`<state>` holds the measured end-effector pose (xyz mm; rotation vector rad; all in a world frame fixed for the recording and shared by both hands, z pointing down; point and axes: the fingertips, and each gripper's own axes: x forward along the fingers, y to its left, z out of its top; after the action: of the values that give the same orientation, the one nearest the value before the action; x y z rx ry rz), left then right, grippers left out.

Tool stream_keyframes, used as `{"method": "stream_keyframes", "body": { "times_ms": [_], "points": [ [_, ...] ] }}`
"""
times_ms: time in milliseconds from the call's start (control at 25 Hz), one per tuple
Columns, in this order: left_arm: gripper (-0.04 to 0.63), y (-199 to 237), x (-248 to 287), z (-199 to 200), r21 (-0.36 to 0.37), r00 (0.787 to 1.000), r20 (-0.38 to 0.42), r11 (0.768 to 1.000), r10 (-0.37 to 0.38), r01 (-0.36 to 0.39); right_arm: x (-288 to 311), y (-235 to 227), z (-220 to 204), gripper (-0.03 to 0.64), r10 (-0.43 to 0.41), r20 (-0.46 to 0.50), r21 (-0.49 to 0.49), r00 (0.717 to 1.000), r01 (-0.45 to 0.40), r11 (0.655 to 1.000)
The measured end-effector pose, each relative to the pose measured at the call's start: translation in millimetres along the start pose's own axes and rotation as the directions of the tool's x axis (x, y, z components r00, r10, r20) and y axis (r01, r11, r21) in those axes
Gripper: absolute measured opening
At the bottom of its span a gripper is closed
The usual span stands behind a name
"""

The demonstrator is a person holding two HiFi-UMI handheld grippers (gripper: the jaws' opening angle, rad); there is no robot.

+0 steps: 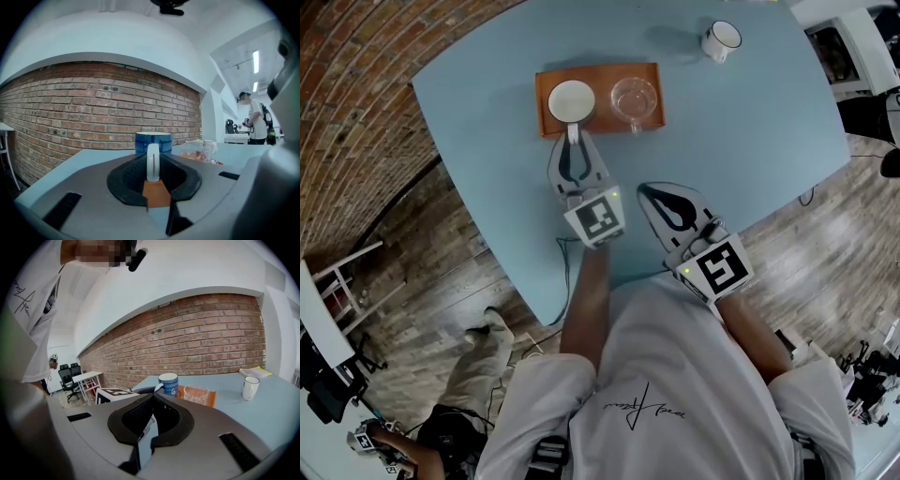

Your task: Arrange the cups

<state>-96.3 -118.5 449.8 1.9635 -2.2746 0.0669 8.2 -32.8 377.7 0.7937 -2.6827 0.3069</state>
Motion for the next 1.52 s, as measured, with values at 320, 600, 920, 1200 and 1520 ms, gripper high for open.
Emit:
{"method": "stream_keyframes", "body": {
  "times_ms": [320,600,920,1200,1520],
  "points": [
    [0.067,0,1,-3,0.002,0.999,-0.010,0.999,-0.039,0.039,2,1,2,0.021,0.000,0.006,0.003,1.000,0.000,1.000],
    [0.133,0,-2,-8,0.016,0.996,-0.033,0.996,-0.083,0.083,3,4,1,0.021,0.003,0.015,0.008,1.000,-0.003,1.000],
    [0.144,7,-19,-4,0.037,0.993,-0.034,0.993,-0.111,0.112,0,11,6,0.021,-0.003,0.047,0.009,0.999,0.002,1.000],
    [0.144,10,-48,17,0.041,0.988,-0.018,0.988,-0.151,0.151,-6,13,5,0.021,-0.088,0.062,0.030,0.994,0.086,0.996],
    [0.102,-6,-77,39,0.061,0.971,-0.013,0.969,-0.238,0.239,-19,2,3,0.021,-0.253,0.063,0.066,0.965,0.249,0.966]
  ]
}}
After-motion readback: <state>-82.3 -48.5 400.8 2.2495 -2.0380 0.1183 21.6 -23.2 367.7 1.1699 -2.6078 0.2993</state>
